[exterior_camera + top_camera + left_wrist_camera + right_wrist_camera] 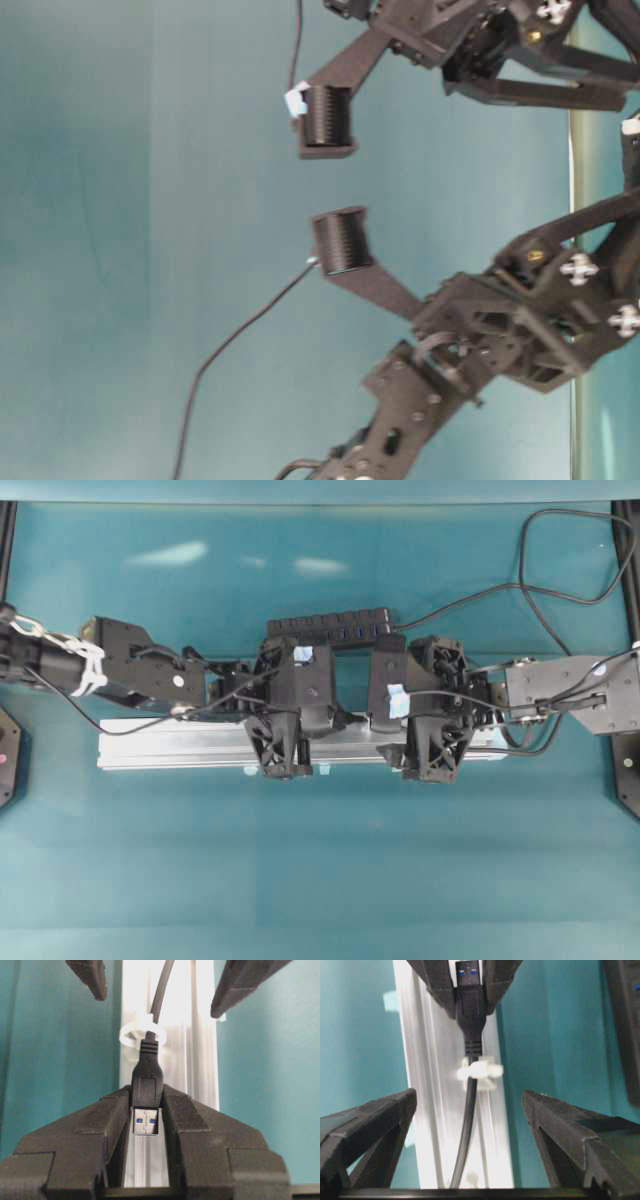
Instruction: Pass the USB cable through three rings with both arms.
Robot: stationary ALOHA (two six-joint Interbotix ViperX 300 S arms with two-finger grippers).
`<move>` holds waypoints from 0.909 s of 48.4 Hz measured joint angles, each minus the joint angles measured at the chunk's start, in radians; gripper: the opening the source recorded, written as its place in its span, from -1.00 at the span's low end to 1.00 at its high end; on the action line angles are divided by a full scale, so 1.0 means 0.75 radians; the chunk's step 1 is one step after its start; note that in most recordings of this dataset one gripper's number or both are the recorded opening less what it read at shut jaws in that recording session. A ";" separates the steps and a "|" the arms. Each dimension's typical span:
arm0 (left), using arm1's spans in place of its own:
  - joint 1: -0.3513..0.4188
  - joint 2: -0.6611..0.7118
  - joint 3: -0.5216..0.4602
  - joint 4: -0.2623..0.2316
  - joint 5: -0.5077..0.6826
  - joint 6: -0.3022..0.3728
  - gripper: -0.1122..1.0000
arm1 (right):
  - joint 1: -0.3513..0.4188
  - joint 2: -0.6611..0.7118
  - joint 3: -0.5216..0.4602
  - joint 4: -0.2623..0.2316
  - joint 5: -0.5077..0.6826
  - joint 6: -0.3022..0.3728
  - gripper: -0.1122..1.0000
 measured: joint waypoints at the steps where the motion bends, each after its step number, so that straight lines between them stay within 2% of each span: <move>1: 0.000 -0.006 0.000 0.000 0.008 0.002 -0.41 | 0.000 -0.002 0.000 0.000 -0.004 0.000 0.74; 23: -0.025 -0.162 0.000 0.000 0.213 0.004 -0.41 | -0.004 -0.033 -0.004 -0.002 -0.123 0.000 0.74; 44: -0.035 -0.229 -0.014 0.000 0.233 0.008 -0.41 | -0.016 -0.031 -0.027 -0.002 -0.229 0.002 0.73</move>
